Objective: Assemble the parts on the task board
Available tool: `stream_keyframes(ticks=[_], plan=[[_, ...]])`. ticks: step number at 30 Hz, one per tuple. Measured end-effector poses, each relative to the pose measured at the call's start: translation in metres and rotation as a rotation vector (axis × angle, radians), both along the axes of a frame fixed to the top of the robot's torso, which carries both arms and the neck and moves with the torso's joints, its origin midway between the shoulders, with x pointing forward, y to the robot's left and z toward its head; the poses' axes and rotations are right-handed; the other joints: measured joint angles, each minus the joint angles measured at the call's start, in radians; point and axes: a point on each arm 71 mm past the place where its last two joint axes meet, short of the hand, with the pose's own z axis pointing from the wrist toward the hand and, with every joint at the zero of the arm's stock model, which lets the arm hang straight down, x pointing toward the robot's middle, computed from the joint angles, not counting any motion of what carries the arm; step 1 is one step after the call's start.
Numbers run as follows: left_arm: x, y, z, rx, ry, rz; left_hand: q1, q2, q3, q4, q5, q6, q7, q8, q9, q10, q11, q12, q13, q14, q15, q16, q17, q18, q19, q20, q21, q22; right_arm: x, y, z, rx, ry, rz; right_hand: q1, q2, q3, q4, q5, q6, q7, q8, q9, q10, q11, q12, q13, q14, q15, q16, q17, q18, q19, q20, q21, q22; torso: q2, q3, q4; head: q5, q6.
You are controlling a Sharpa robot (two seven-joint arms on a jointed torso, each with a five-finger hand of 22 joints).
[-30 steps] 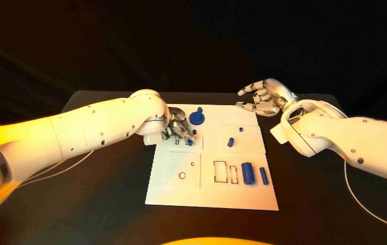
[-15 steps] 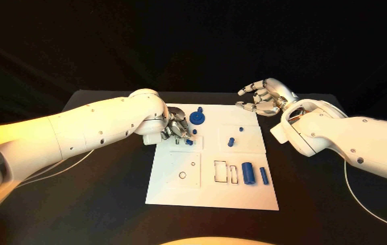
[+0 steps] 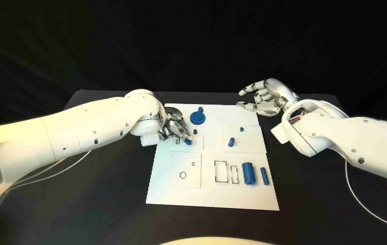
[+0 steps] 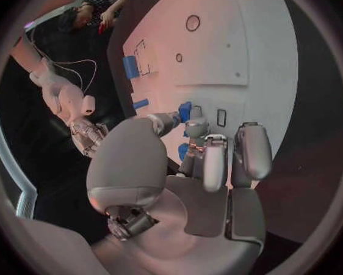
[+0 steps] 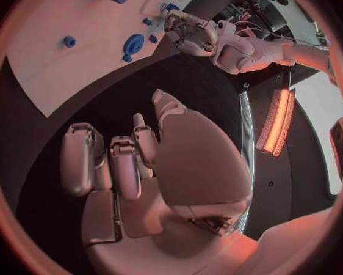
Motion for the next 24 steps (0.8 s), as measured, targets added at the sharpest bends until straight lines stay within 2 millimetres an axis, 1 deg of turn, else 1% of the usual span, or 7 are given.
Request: stream_keyframes(ticks=[1, 3, 9, 13, 15, 17, 24], plan=[[-0.001, 0.001, 0.001, -0.006, -0.003, 0.005, -0.002, -0.002, 0.001, 0.001, 0.002, 0.000, 0.000, 0.000, 0.000, 0.003, -0.001, 0.002, 0.003, 0.000, 0.000, 0.003, 0.000, 0.000, 0.000, 0.000, 0.000, 0.002, 0.000, 0.000, 0.000, 0.000, 0.000, 0.000, 0.000, 0.000, 0.000, 0.000, 0.000, 0.000, 0.000, 0.000, 0.000, 0.000, 0.000, 0.000, 0.000, 0.000, 0.000, 0.000, 0.000, 0.000, 0.000, 0.000, 0.000, 0.000, 0.000, 0.0001, 0.0000, 0.000, 0.000], [-0.002, 0.001, 0.001, -0.014, -0.008, 0.014, -0.009, -0.009, 0.033, -0.025, 0.005, 0.003, -0.003, 0.000, 0.000, 0.009, -0.002, 0.005, 0.006, 0.000, 0.000, 0.003, 0.000, 0.000, 0.000, 0.000, 0.004, 0.003, 0.000, 0.000, 0.000, 0.000, 0.000, -0.001, 0.000, 0.000, 0.000, 0.000, 0.002, 0.000, 0.000, 0.000, 0.000, 0.000, 0.000, 0.000, 0.000, 0.000, 0.000, 0.000, 0.000, 0.000, 0.000, 0.000, 0.000, 0.000, 0.000, 0.0002, 0.0000, 0.001, -0.001], [-0.007, 0.004, 0.002, -0.033, -0.044, 0.037, -0.012, -0.012, 0.033, -0.025, 0.009, 0.003, -0.003, 0.005, 0.000, 0.009, -0.002, 0.005, 0.005, 0.000, 0.000, 0.003, 0.000, 0.000, 0.003, -0.003, 0.004, 0.006, 0.000, -0.002, 0.000, -0.001, 0.000, -0.003, 0.000, 0.000, 0.000, 0.000, 0.004, 0.000, 0.000, 0.000, 0.000, 0.000, 0.000, 0.000, 0.000, 0.000, 0.000, 0.000, 0.000, 0.000, 0.000, 0.000, 0.000, 0.000, 0.000, 0.0003, 0.0004, 0.001, -0.002], [-0.011, 0.005, 0.001, -0.031, -0.082, 0.041, -0.014, -0.014, 0.033, -0.025, 0.009, 0.004, -0.003, 0.005, 0.000, 0.013, -0.005, 0.005, 0.005, 0.000, 0.000, 0.003, 0.000, 0.000, 0.003, -0.003, 0.003, 0.008, 0.000, -0.004, -0.001, -0.002, 0.001, -0.006, 0.000, 0.000, 0.000, 0.000, 0.004, 0.000, 0.000, 0.000, 0.000, 0.000, 0.000, 0.000, 0.000, 0.000, 0.000, 0.000, 0.000, 0.000, 0.000, 0.000, 0.000, 0.000, 0.000, 0.0002, 0.0011, 0.001, -0.004], [-0.013, 0.005, -0.001, -0.027, -0.106, 0.038, -0.014, -0.014, 0.033, -0.025, 0.009, 0.004, -0.003, 0.005, 0.000, 0.019, -0.005, 0.005, 0.005, 0.004, -0.004, 0.003, 0.000, 0.000, 0.007, -0.007, 0.007, 0.012, 0.000, -0.004, -0.001, -0.002, 0.001, -0.007, 0.000, 0.000, 0.000, 0.000, 0.004, 0.000, 0.000, 0.000, 0.000, 0.000, 0.000, 0.000, 0.000, 0.000, 0.000, 0.000, 0.000, 0.000, 0.000, 0.000, 0.000, 0.000, 0.000, 0.0001, 0.0012, 0.001, -0.006], [-0.014, 0.004, -0.002, -0.022, -0.126, 0.034, -0.019, -0.019, 0.033, -0.025, 0.010, 0.004, -0.004, 0.005, 0.000, 0.020, -0.005, 0.005, 0.005, 0.004, -0.004, 0.003, 0.000, 0.000, 0.007, -0.007, 0.007, 0.014, 0.000, -0.005, -0.001, -0.002, 0.001, -0.008, 0.000, 0.000, 0.000, 0.000, 0.004, 0.000, 0.000, 0.000, 0.000, 0.000, 0.000, 0.000, 0.000, 0.000, 0.000, 0.000, 0.000, 0.000, 0.000, 0.000, 0.000, 0.000, 0.000, 0.0001, 0.0012, 0.003, -0.006], [-0.015, 0.003, -0.004, -0.003, -0.184, 0.023, -0.021, -0.021, 0.036, -0.022, 0.013, 0.011, -0.007, 0.005, 0.000, 0.022, -0.007, 0.005, 0.005, 0.004, -0.003, 0.003, 0.000, 0.000, 0.010, -0.010, 0.011, 0.019, 0.000, -0.005, -0.001, -0.003, 0.002, -0.008, 0.000, 0.000, 0.000, 0.000, 0.004, 0.000, 0.000, 0.000, 0.000, 0.000, 0.000, 0.000, 0.000, 0.000, 0.000, 0.000, 0.000, 0.000, 0.000, 0.000, 0.000, 0.000, 0.000, -0.0005, -0.0007, 0.007, -0.006]])
